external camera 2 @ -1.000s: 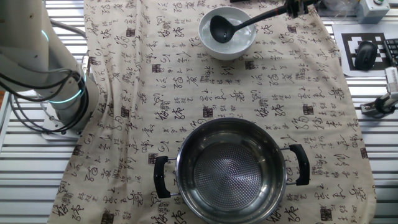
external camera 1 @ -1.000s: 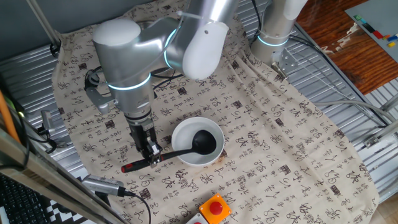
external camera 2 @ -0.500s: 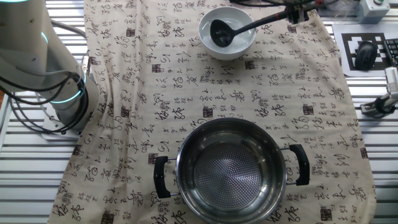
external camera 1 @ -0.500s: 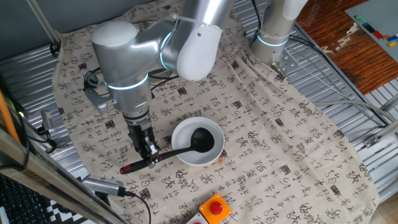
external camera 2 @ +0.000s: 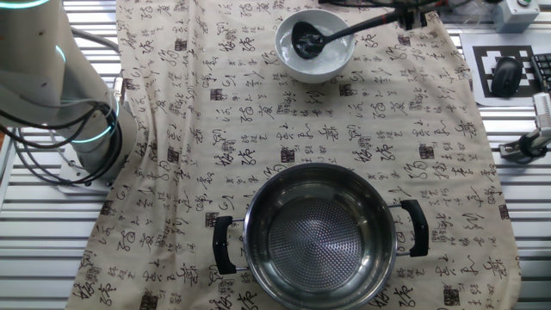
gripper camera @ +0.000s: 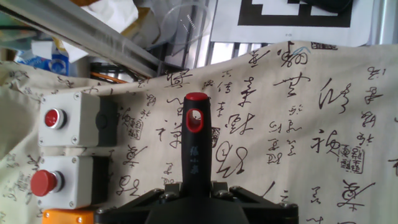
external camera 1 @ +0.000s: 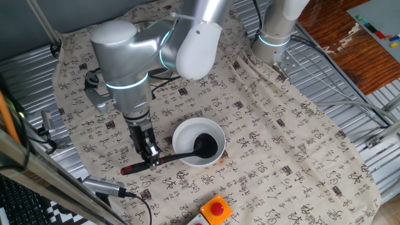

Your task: Scoop water with a large spoon from one bowl to another

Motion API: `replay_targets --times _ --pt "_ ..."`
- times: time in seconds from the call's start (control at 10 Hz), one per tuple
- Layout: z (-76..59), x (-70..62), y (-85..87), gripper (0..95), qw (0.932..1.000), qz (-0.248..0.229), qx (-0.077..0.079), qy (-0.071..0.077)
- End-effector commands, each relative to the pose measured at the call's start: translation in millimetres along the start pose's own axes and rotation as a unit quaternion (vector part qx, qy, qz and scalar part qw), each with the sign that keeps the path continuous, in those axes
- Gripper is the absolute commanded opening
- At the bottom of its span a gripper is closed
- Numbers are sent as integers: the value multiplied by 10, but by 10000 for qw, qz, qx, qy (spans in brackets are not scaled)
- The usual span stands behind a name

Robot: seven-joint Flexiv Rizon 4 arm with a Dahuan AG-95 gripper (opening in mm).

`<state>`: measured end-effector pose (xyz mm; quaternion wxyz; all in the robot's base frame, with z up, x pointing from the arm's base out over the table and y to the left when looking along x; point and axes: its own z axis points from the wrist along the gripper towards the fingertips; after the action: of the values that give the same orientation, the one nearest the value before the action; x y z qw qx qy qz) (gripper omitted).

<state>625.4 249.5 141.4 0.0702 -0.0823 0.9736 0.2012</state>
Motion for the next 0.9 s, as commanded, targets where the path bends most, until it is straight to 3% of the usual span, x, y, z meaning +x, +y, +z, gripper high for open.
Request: replay_targets --times 0.1,0.4,0.6,0.9 --pt "-9 8 11 0 10000 -28 -65 -5" --pt "-14 26 -1 0 9999 -100 -101 -25" --pt "-17 28 -2 0 9999 -117 16 63" --pt "-19 28 2 0 9972 -102 562 473"
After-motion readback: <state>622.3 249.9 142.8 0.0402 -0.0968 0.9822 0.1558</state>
